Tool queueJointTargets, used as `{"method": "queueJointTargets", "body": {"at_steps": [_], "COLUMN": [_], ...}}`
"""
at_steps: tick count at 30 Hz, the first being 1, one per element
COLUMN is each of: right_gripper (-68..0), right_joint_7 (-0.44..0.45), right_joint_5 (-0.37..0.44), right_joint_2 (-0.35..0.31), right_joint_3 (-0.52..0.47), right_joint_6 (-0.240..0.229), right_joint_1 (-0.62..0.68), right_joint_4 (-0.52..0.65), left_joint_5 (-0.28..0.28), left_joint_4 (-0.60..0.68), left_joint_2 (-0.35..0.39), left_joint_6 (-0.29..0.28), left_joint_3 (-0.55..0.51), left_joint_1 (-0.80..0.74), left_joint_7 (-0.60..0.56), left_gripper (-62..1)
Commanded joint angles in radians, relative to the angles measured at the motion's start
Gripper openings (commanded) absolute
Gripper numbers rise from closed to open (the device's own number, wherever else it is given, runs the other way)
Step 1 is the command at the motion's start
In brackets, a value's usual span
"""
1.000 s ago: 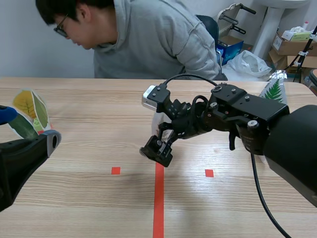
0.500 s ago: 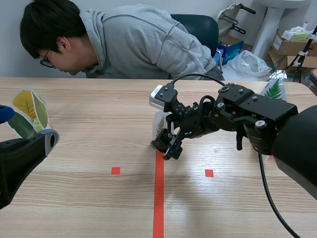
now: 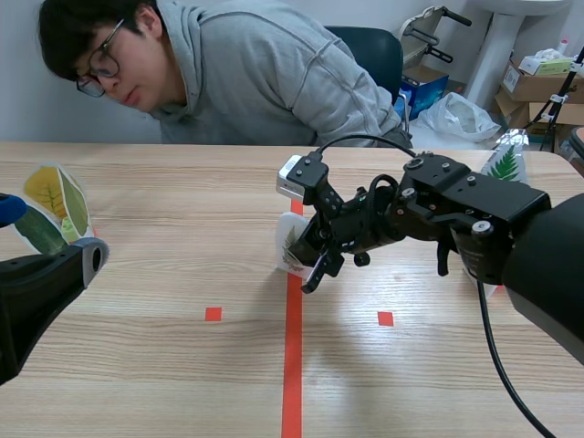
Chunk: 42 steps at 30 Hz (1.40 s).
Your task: Do the leaf sorting experiment
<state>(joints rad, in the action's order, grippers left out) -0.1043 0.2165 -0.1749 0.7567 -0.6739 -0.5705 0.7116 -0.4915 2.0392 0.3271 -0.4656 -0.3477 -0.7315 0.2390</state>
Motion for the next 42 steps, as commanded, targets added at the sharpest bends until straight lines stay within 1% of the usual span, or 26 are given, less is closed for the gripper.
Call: {"method": "queueJointTargets", "body": {"at_steps": [1, 4, 6, 9, 13, 14, 17, 19, 20, 24, 26, 31, 33, 37, 42], "right_gripper": [-63.0, -64.3, -64.3, -64.3, -64.3, -64.3, -64.3, -64.3, -64.3, -64.3, -64.3, -64.3, -64.3, -64.3, -64.3], "right_joint_7": [0.017, 0.004, -0.019, -0.061, -0.135, -0.153, -0.224, -0.254, -0.268, -0.306, -0.321, -0.339, -0.351, -0.355, -0.356], "right_joint_5": [0.011, 0.012, 0.033, 0.106, 0.225, 0.235, 0.259, 0.267, 0.267, 0.267, 0.267, 0.272, 0.288, 0.292, 0.315], "right_joint_2": [-0.002, -0.003, -0.006, -0.027, -0.085, -0.098, -0.135, -0.155, -0.167, -0.210, -0.232, -0.274, -0.283, -0.288, -0.287], "right_joint_3": [-0.011, -0.012, -0.012, -0.012, -0.023, -0.036, -0.099, -0.145, -0.171, -0.274, -0.330, -0.477, -0.538, -0.663, -0.791], "right_joint_6": [-0.004, -0.008, -0.008, -0.008, -0.006, -0.006, 0.000, 0.005, 0.017, 0.048, 0.075, 0.084, 0.084, 0.083, 0.082], "right_joint_1": [-0.028, -0.028, -0.028, -0.027, -0.016, -0.006, 0.047, 0.093, 0.120, 0.240, 0.305, 0.465, 0.525, 0.629, 0.723], "right_joint_4": [0.024, 0.026, 0.037, 0.077, 0.172, 0.200, 0.291, 0.348, 0.378, 0.497, 0.557, 0.678, 0.715, 0.771, 0.785], "left_joint_5": [-0.015, -0.015, -0.015, -0.015, -0.015, -0.015, -0.019, -0.023, -0.023, -0.023, -0.023, -0.044, -0.045, -0.045, -0.045], "left_joint_4": [0.010, 0.010, 0.010, 0.010, 0.010, 0.010, 0.010, 0.010, 0.010, 0.010, 0.010, 0.010, 0.010, 0.010, 0.010], "left_joint_2": [0.000, 0.000, 0.000, 0.000, 0.000, 0.000, 0.000, 0.000, 0.000, 0.000, 0.000, 0.000, 0.000, 0.000, 0.000], "left_joint_6": [0.000, 0.000, 0.000, 0.000, -0.001, -0.001, -0.001, -0.001, -0.001, -0.001, -0.001, -0.001, -0.001, -0.001, -0.001], "left_joint_3": [-0.002, -0.002, -0.002, -0.002, -0.002, -0.002, -0.002, -0.002, -0.002, -0.002, -0.002, -0.002, -0.002, -0.002, -0.002], "left_joint_1": [-0.005, -0.005, -0.005, -0.005, -0.005, -0.005, -0.005, -0.005, -0.005, -0.005, -0.005, -0.005, -0.005, -0.005, -0.005], "left_joint_7": [-0.010, -0.009, -0.009, -0.008, -0.002, -0.002, -0.002, -0.002, -0.002, -0.002, -0.002, -0.002, -0.002, -0.002, -0.002], "left_gripper": [-3.7, -3.7, -3.7, -3.7, -3.7, -3.7, -3.7, -3.7, -3.7, -3.7, -3.7, -3.7, -3.7, -3.7, -3.7]}}
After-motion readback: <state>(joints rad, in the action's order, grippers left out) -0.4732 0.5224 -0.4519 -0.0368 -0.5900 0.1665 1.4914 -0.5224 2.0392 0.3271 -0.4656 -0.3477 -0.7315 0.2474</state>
